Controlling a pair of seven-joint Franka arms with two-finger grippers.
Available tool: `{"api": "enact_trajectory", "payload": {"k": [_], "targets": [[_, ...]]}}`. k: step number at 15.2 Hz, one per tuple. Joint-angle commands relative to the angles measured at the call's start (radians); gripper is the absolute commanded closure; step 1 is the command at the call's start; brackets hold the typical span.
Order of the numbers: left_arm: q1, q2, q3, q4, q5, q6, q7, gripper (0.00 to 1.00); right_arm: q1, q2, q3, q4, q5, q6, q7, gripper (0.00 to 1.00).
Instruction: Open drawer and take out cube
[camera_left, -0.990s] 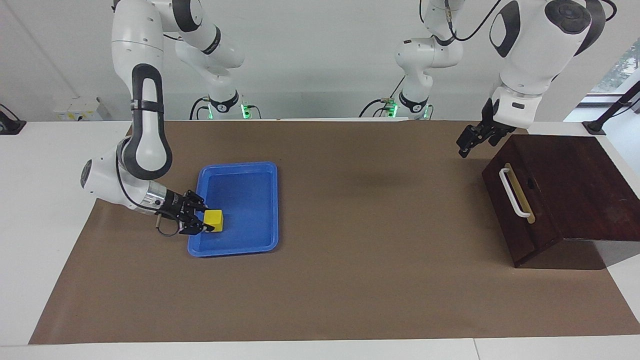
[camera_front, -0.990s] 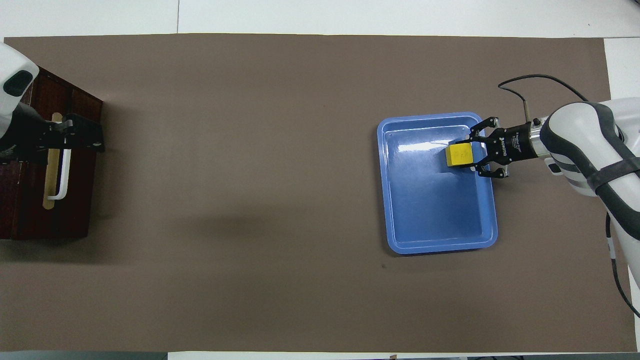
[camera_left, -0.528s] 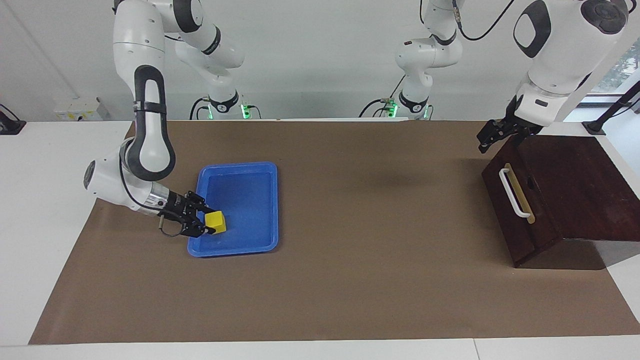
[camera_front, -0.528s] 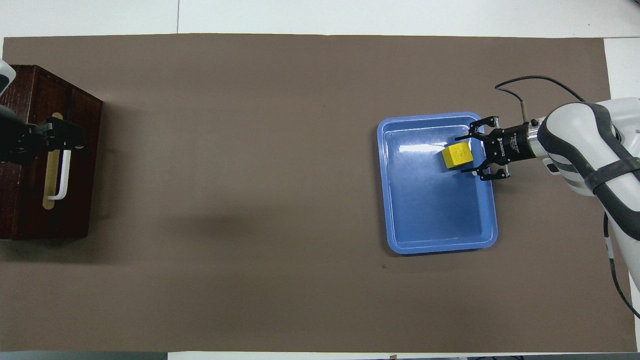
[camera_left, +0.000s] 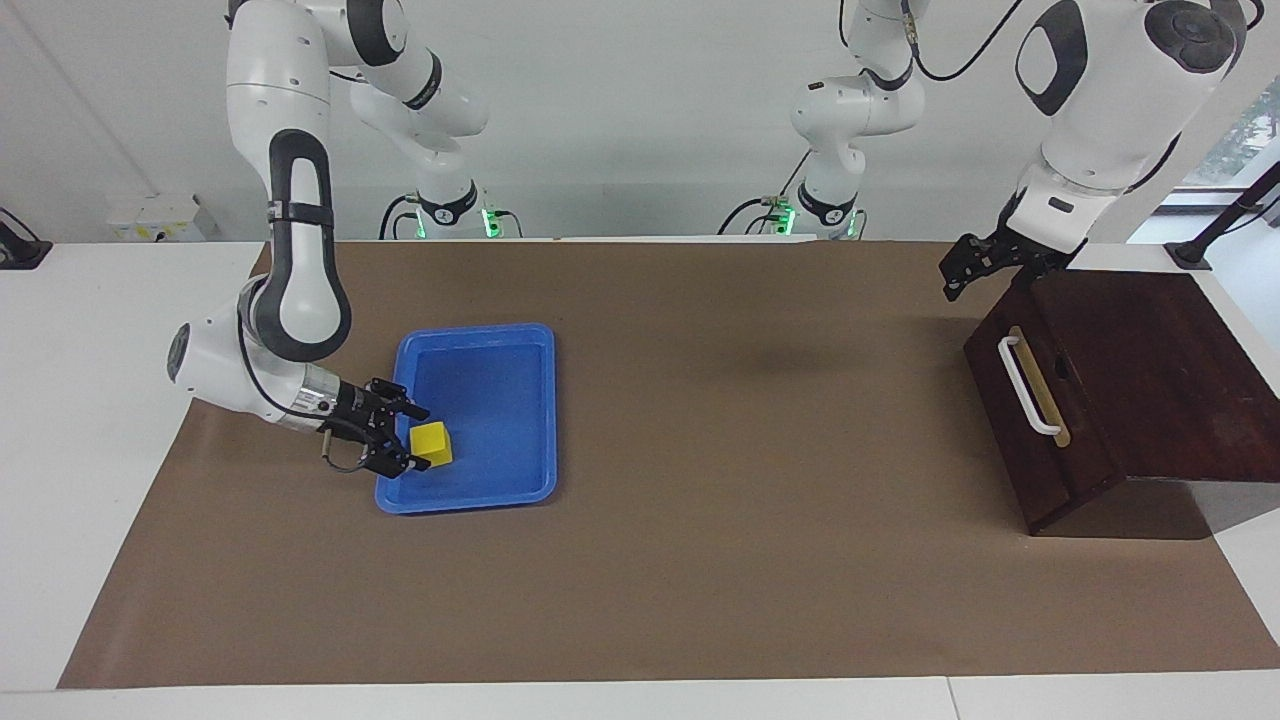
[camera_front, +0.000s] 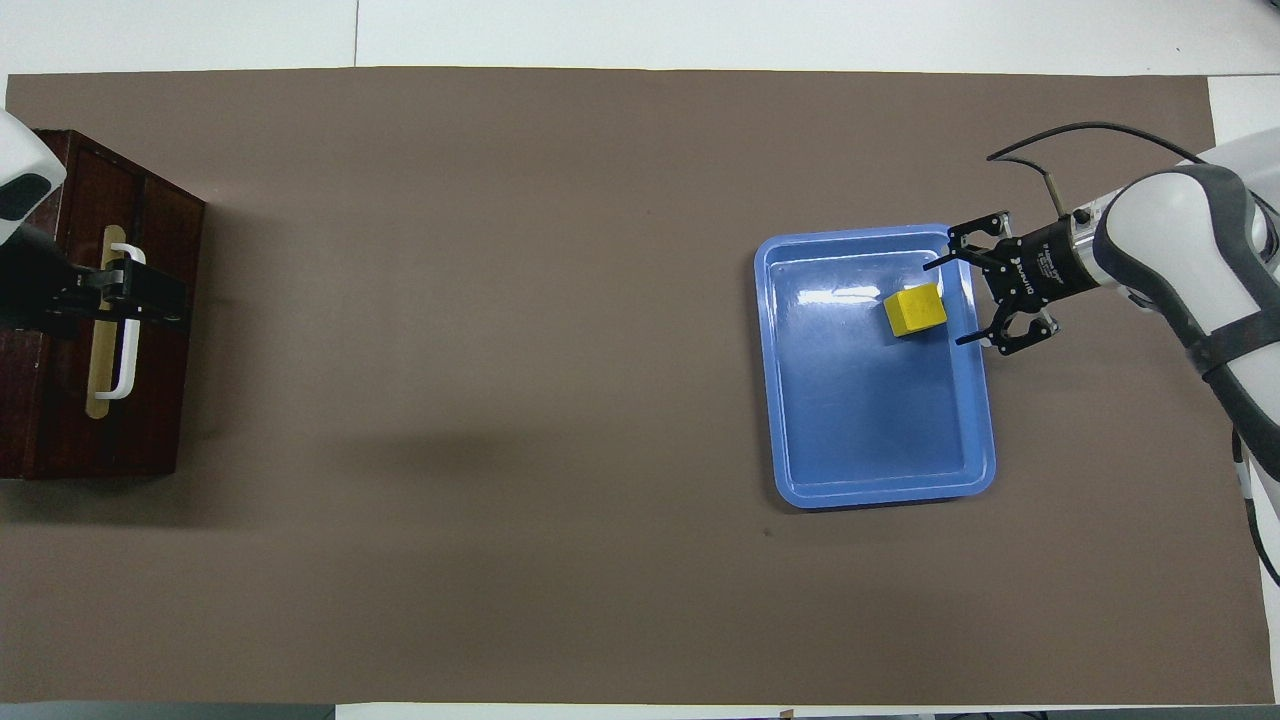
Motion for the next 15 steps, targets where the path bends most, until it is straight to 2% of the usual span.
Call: {"api": "enact_trajectory", "payload": {"k": [1,5,8,15], "targets": [[-0.015,-0.028,0.005,-0.022,-0.013,-0.011,0.02,0.0,0.014,-0.045,0.008,0.067,-0.131,-0.099,-0.089,0.0],[-0.018,-0.028,0.003,-0.022,-0.015,-0.014,0.079,0.0,0.053,-0.175,0.012,0.072,-0.311,-0.191,-0.425,0.0],[-0.018,-0.028,0.003,-0.023,-0.015,-0.014,0.104,0.0,0.059,-0.246,0.012,0.074,-0.381,-0.237,-0.657,0.0],[-0.017,-0.026,0.003,-0.02,-0.015,-0.01,0.103,0.0,0.065,-0.42,0.015,0.067,-0.432,-0.366,-0.802,0.0]]}}
